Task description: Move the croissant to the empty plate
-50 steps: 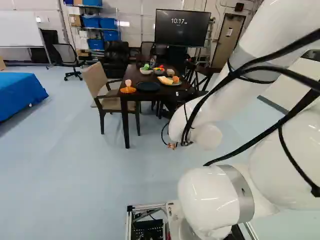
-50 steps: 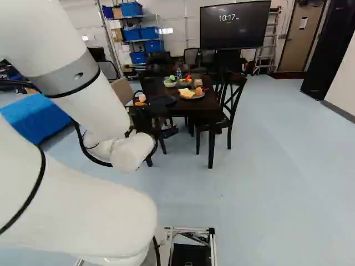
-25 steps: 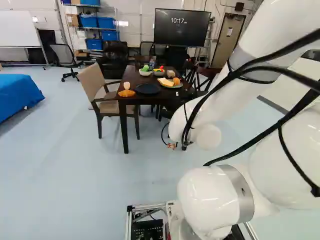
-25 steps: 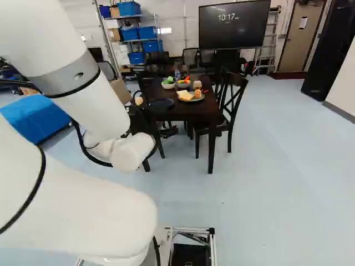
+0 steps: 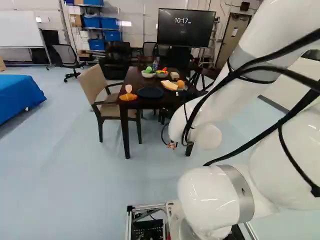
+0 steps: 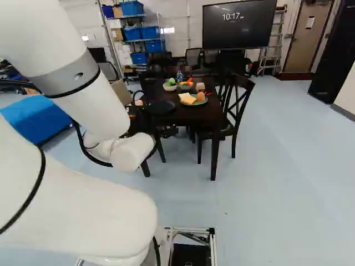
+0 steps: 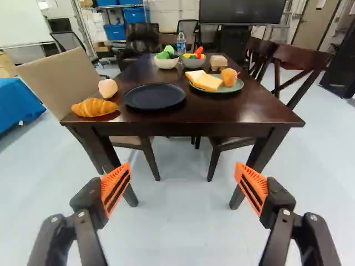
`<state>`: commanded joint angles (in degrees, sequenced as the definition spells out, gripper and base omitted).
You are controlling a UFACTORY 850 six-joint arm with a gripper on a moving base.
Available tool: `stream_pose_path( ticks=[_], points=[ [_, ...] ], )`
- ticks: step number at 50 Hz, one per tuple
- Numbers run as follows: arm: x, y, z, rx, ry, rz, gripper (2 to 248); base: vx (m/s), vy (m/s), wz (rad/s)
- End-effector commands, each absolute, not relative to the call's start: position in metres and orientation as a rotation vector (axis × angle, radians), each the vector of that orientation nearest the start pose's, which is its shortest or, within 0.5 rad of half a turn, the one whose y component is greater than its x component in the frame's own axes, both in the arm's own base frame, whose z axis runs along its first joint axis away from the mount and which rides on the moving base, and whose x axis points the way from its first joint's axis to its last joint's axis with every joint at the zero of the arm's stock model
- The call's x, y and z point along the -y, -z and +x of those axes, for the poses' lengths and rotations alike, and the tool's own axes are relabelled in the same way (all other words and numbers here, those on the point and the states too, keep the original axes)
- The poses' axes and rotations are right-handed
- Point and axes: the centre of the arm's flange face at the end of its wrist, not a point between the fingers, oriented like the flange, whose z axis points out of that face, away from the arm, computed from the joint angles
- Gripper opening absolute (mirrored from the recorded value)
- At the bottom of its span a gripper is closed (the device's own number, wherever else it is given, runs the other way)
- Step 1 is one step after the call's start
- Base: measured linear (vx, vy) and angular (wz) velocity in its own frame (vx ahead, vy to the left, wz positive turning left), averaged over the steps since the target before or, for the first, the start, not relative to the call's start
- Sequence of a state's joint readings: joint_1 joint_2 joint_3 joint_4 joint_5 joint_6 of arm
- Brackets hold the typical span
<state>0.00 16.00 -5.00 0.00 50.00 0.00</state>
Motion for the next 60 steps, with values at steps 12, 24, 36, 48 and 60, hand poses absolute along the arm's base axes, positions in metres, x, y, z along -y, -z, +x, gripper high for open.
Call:
stream_pose_path(
  ticks=[12,24,36,48,60],
  points=[
    [0.0,-0.3656,0.2703,0.0,1.824,-2.558,247,0.163,0.035,0.15],
    [0.0,-0.3656,0.2703,0.0,1.824,-2.558,247,0.174,0.038,0.166],
    [0.0,-0.3656,0.2703,0.0,1.824,-2.558,247,0.18,0.037,0.164],
    [0.0,-0.3656,0.2703,0.0,1.824,-2.558,247,0.189,0.011,0.022],
    [0.0,-0.3656,0.2703,0.0,1.824,-2.558,247,0.169,0.006,-0.003]
  ],
)
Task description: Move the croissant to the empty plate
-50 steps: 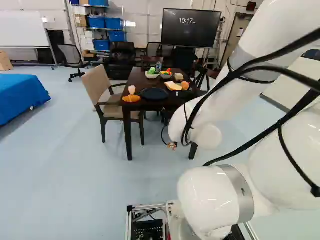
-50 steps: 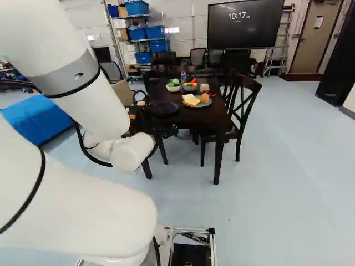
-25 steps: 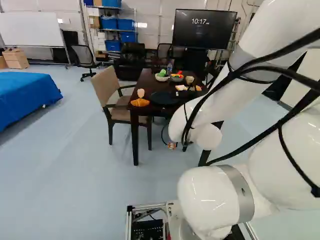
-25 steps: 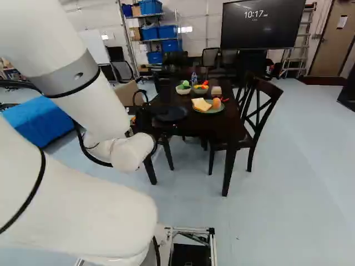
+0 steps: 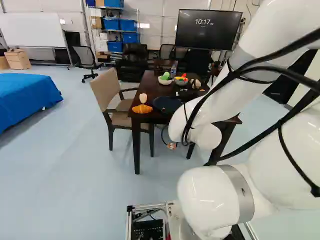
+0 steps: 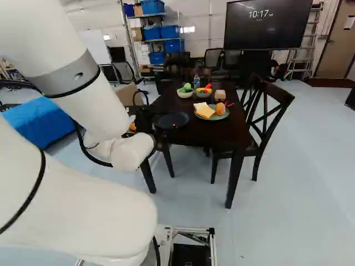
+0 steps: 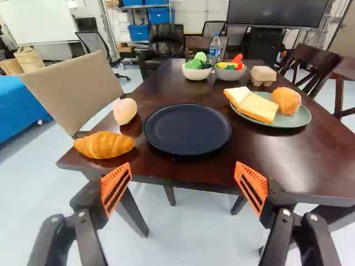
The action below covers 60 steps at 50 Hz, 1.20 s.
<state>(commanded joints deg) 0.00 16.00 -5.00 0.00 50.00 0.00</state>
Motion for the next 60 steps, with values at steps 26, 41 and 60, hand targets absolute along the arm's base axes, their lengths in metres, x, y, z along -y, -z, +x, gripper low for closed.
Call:
stream_pose_path(
  ticks=[26,41,60],
  points=[
    [0.0,-0.366,0.27,0.0,1.824,-2.558,247,0.051,0.001,-0.001],
    [0.0,-0.366,0.27,0.0,1.824,-2.558,247,0.0,0.0,0.0],
    [-0.002,-0.379,0.283,0.007,1.858,-2.529,247,0.0,0.0,0.0]
  ],
)
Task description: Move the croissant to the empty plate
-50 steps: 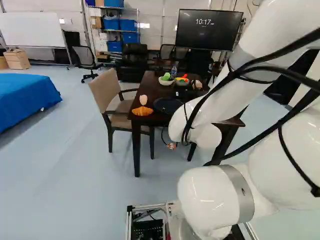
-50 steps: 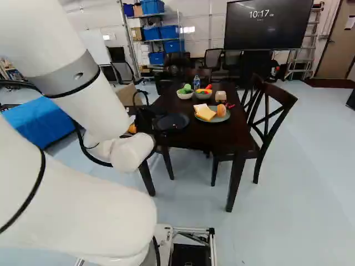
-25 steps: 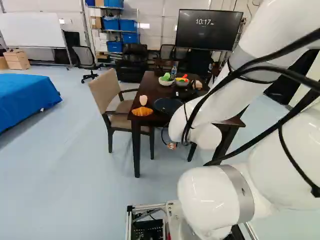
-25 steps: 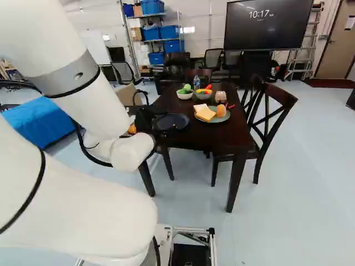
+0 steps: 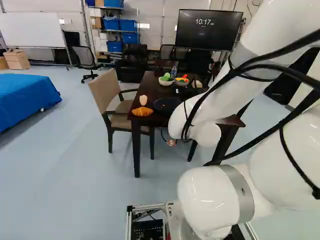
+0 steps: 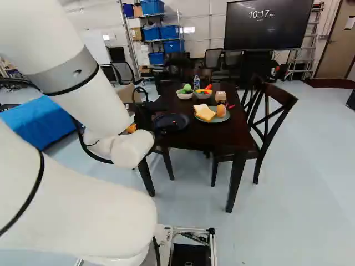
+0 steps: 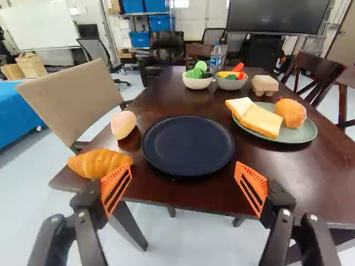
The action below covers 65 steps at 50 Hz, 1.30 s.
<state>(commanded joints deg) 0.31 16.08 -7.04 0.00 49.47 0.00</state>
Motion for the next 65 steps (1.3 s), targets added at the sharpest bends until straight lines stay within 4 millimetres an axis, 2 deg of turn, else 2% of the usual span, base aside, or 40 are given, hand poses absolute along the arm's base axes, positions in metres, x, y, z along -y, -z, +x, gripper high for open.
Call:
stream_pose_path(
  ticks=[65],
  points=[
    [-0.033,-0.412,0.319,0.141,1.485,-2.708,247,0.0,0.0,0.0]
  ],
)
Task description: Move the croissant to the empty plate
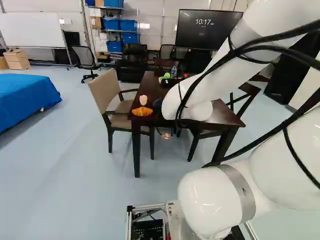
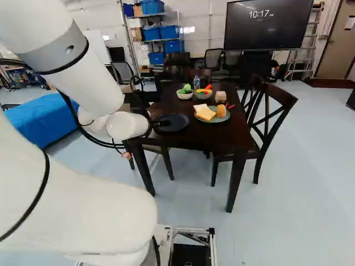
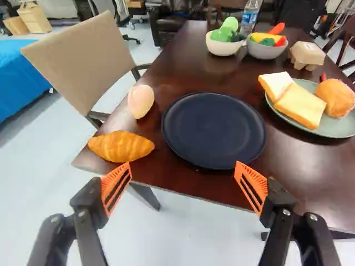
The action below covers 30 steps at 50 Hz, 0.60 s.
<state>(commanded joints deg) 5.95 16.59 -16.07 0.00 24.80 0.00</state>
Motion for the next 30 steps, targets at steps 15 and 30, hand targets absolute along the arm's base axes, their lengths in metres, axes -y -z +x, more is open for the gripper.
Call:
stream_pose_path(
  ticks=[15,30],
  points=[
    [-0.044,-0.421,0.327,0.185,1.395,-2.74,247,0.0,0.0,0.0],
    [-0.058,-0.433,0.337,0.236,1.322,-2.759,247,0.0,0.0,0.0]
  ],
)
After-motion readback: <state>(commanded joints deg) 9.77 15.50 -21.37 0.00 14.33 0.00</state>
